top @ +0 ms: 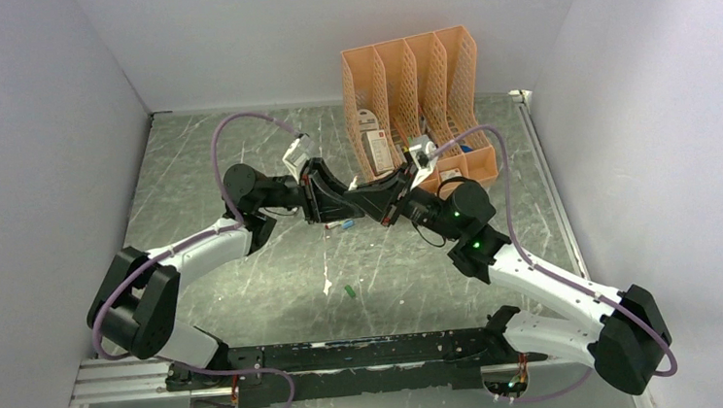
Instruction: Insert the pens into the pen caps
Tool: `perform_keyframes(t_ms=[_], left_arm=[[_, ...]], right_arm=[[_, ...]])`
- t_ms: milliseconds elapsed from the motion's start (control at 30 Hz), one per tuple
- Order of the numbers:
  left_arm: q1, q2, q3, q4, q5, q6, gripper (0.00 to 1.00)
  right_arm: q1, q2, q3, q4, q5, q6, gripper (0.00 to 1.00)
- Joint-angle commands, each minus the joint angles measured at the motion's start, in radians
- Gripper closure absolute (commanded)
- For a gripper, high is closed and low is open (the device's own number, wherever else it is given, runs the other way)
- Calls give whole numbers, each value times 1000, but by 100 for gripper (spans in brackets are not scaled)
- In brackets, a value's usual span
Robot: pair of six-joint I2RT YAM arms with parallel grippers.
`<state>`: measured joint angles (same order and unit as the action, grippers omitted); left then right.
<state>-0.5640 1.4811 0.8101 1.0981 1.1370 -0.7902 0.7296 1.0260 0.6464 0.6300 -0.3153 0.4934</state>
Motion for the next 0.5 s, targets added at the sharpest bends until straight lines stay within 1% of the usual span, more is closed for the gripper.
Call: perform_keyframes(t_ms=[0, 67, 133, 200, 267, 367, 467], left_arm=[[-24, -32, 2, -39, -13, 53, 93], [-21, -42, -1, -70, -21, 82, 93], [-11, -47, -7, -94, -29, 104, 93], [4, -47, -22, -73, -37, 93, 93], [23, -42, -43, -9, -37, 51, 93], [42, -31, -65, 90, -28, -8, 93], [55, -27, -78, 126, -26, -27, 93]], right_arm=[[14, -10, 19, 15, 64, -25, 93], [14, -29, 11, 15, 88, -24, 77], [13, -53, 2, 4, 119, -26, 69], [14, -79, -9, -13, 163, -30, 65], [14, -106, -24, -30, 213, -32, 61], [14, -143, -47, -63, 266, -32, 58], [13, -171, -63, -113, 311, -41, 56]])
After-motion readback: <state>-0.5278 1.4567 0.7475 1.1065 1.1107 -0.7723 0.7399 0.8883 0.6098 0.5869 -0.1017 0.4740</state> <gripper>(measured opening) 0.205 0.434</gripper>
